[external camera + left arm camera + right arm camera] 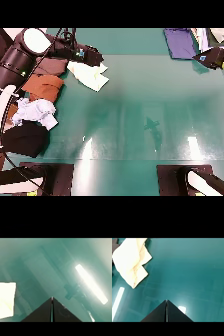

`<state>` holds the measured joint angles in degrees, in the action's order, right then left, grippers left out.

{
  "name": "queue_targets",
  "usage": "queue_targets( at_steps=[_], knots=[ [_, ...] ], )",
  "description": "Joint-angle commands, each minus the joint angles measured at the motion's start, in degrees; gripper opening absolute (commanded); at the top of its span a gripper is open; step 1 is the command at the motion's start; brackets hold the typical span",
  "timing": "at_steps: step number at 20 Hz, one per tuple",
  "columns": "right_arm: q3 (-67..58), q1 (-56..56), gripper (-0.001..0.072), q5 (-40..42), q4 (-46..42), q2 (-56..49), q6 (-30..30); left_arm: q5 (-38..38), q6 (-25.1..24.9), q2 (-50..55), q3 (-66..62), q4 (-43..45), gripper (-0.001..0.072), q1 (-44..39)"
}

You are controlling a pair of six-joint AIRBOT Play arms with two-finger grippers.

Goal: Fold the shirts.

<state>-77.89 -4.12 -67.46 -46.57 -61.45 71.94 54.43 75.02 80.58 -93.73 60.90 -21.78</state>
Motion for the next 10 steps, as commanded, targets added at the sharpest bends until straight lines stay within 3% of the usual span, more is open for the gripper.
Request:
queue_targets(
  at_steps=[1,10],
  knots=[
    [0.0,0.1,0.0017,0.0,0.0,0.0,0.0,0.0,0.0,0.1,0.1,0.0,0.0034,0.0],
    [0.1,0.0,0.0017,0.0,0.0,-0.3,0.0,0.0,0.0,0.0,0.1,0.0,0.0034,0.0]
  ],
)
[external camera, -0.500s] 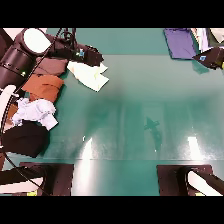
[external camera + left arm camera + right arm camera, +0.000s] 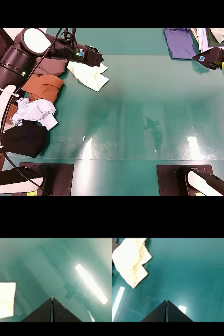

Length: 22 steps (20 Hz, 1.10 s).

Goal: Fold the shirts.

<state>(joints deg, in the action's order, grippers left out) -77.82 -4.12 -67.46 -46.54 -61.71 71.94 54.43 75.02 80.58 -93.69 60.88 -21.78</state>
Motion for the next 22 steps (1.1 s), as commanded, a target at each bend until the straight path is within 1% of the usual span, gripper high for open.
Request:
queue_targets(
  at_steps=[1,8,9,10,11,12,13,14,15,16,19,22],
  knots=[
    [0.0,0.1,0.0017,0.0,0.0,0.0,0.0,0.0,0.0,0.0,0.0,0.0,0.0034,0.0],
    [0.0,0.1,0.0018,0.6,0.0,0.0,0.0,-0.3,-0.2,0.0,0.0,0.1,0.0035,0.0],
    [0.0,0.0,0.0017,1.0,0.0,0.0,0.0,-2.1,-0.7,0.1,0.1,2.1,0.0126,0.1],
    [0.0,0.1,0.0018,1.0,0.0,0.0,0.0,-4.1,0.1,0.4,0.1,6.8,0.0516,0.1],
    [0.0,0.1,0.0017,0.9,0.0,0.0,0.0,-5.7,3.4,1.1,0.1,13.0,0.0679,0.2],
    [0.0,0.1,0.0017,0.8,0.0,0.0,0.0,-6.1,7.8,2.4,0.1,19.6,0.0664,0.8],
    [0.0,0.1,0.0017,0.8,0.0,0.0,0.0,-5.9,11.3,4.3,0.1,23.8,0.0664,2.1],
    [0.0,0.1,0.0018,0.8,0.0,0.0,0.0,-5.8,13.9,6.8,0.1,24.6,0.0664,4.3],
    [0.0,0.1,0.0018,0.8,0.0,0.0,0.0,-6.1,15.4,9.6,0.1,23.8,0.0665,7.0],
    [0.0,0.1,0.0018,0.8,0.0,0.0,0.0,-6.9,16.4,12.3,0.1,22.1,0.0665,9.4],
    [0.0,0.1,0.0018,0.8,0.0,0.0,0.0,-11.8,16.5,19.8,0.1,14.6,0.0664,15.0],
    [0.0,0.1,0.0018,0.2,0.0,0.0,0.0,-17.0,15.8,25.0,0.0,13.2,0.0664,16.4]
  ],
)
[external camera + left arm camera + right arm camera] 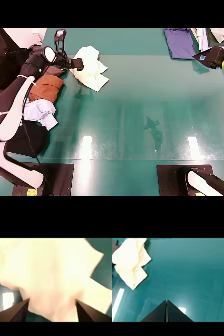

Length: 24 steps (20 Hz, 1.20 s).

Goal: Fold the shirts.

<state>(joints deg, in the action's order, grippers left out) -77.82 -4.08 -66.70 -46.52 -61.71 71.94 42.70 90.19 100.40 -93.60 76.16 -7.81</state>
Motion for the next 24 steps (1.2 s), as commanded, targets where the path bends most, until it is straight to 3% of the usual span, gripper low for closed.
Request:
queue_targets(
  at_steps=[1,4,6,7,9,10,12,15,16,20,24],
  knots=[
    [0.0,0.0,0.0018,-1.0,0.0,0.0,0.0,-6.9,0.1,6.1,-0.1,-2.1,0.0664,2.4],
    [0.0,0.0,0.0018,-1.0,0.0,0.0,0.0,-11.7,-0.6,7.1,-0.2,-2.1,0.0636,2.4],
    [0.0,0.0,0.0018,-0.9,0.0,0.0,0.0,-11.4,-0.6,6.8,-1.5,-2.2,0.0199,2.4],
    [0.0,-0.1,0.0018,-1.0,0.0,0.0,0.0,-9.1,-0.6,6.5,-3.1,-2.2,0.0047,2.4],
    [-0.1,-0.2,0.0017,-0.4,0.0,0.9,0.0,0.1,-1.3,6.3,-10.1,-2.3,0.0033,2.4],
    [-0.2,-0.2,0.0018,0.7,0.0,1.8,0.0,5.6,-4.2,6.0,-14.9,-2.6,0.0033,2.4],
    [-2.2,-0.5,0.0017,2.1,-0.1,3.5,0.0,13.0,-14.2,3.3,-24.1,-8.7,0.0033,1.7],
    [-8.9,-1.4,0.0017,1.7,-0.2,4.7,0.0,15.8,-31.2,-8.5,-26.8,-29.8,0.0032,-0.5],
    [-11.2,-1.8,0.0017,1.7,-0.1,4.9,0.0,18.6,-34.4,-12.5,-26.8,-34.3,0.0032,-1.7],
    [-18.8,-1.8,0.0017,1.0,-0.1,4.9,0.0,29.7,-34.8,-24.6,-22.6,-30.0,0.0032,-8.6],
    [-21.7,-1.7,0.0017,-2.8,0.0,4.9,0.0,33.5,-29.0,-27.1,-10.6,-19.3,0.0033,-16.0]
  ],
)
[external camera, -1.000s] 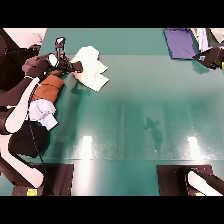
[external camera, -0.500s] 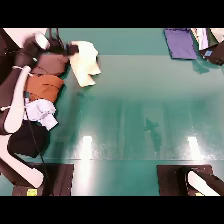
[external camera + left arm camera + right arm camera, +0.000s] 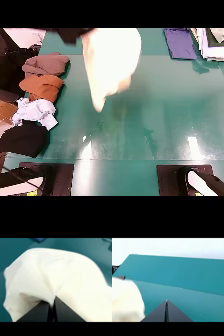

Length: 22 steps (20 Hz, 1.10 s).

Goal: Fold the shirts.

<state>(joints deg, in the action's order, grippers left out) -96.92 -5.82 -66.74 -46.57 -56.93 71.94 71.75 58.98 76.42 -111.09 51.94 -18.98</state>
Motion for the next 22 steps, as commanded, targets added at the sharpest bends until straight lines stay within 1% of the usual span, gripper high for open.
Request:
queue_targets(
  at_steps=[1,4,5,6,7,9,11,14,16,17,20,21,22],
  knots=[
    [-2.8,0.0,0.0017,-4.2,0.0,0.1,0.0,3.3,2.3,-2.7,10.8,4.6,0.0033,-6.4],
    [-2.0,0.0,0.0017,-6.4,0.0,0.1,0.0,-1.9,3.3,-0.1,22.3,4.4,0.0035,-10.6],
    [-1.4,0.0,0.0017,-6.8,-0.1,0.1,0.0,-2.6,4.0,0.9,24.8,4.4,0.0161,-11.7],
    [-0.8,0.0,0.0017,-7.0,0.0,0.1,0.0,-2.7,5.1,1.9,26.6,4.4,0.0546,-12.4],
    [-0.2,0.0,0.0017,-7.0,0.0,0.1,0.0,-1.9,6.8,2.4,26.9,4.5,0.072,-12.4],
    [1.1,0.0,0.0017,-6.9,0.0,0.1,0.0,0.6,7.2,2.2,25.6,5.9,0.0713,-10.1],
    [2.5,0.0,0.0017,-6.9,0.0,0.1,0.0,1.9,7.2,1.0,23.7,7.6,0.0713,-5.0],
    [4.5,0.0,0.0017,-7.0,0.1,0.2,0.1,0.8,7.8,0.8,25.6,8.0,0.0712,4.5],
    [6.0,0.0,0.0017,-7.0,0.1,0.2,0.1,-1.0,8.5,1.9,30.3,5.2,0.0713,8.9],
    [6.8,0.1,0.0017,-6.9,0.1,0.2,0.1,-1.5,7.7,3.0,32.9,2.0,0.0713,9.7],
    [9.2,0.1,0.0017,-7.0,0.1,0.2,0.1,-1.9,-0.8,7.3,37.4,-9.7,0.0713,9.1],
    [9.8,0.1,0.0018,-6.8,0.1,0.2,0.1,-2.3,-2.3,8.9,37.7,-11.0,0.0713,8.1],
    [10.3,0.1,0.0017,-6.8,0.1,0.2,0.1,-2.6,-2.4,10.4,37.8,-10.8,0.0713,6.9]
  ],
)
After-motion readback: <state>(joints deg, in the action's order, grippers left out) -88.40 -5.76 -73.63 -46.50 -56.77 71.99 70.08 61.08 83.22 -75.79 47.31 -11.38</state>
